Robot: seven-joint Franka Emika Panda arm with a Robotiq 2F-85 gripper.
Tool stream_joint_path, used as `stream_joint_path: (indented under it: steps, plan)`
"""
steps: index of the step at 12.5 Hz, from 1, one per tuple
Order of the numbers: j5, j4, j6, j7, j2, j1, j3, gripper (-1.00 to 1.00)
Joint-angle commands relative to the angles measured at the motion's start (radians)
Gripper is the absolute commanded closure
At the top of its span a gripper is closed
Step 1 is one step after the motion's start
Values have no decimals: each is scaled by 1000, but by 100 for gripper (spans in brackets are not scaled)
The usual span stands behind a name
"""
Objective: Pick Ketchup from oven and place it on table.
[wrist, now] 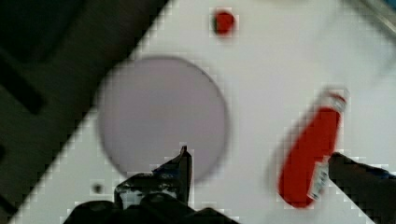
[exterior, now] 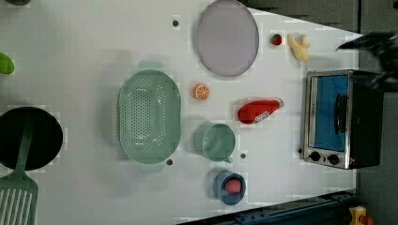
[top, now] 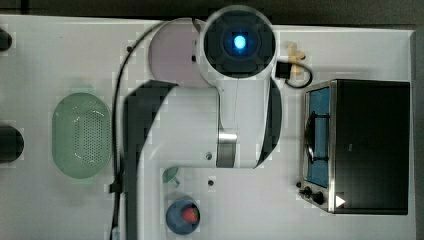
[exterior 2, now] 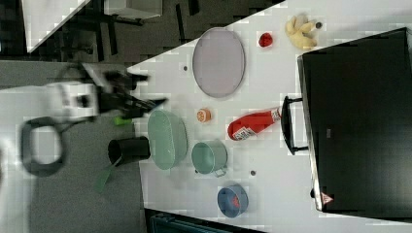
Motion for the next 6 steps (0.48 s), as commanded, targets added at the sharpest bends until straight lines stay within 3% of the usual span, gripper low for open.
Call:
stream_joint_path:
  steps: [1,4,6]
  plan:
    - [21,79,-155,24,-19,-15,-29,-100]
    - [6,160,-375,24,-20,-17,-35,-100]
    - [6,164,-394,24,-19,-17,-34,-100]
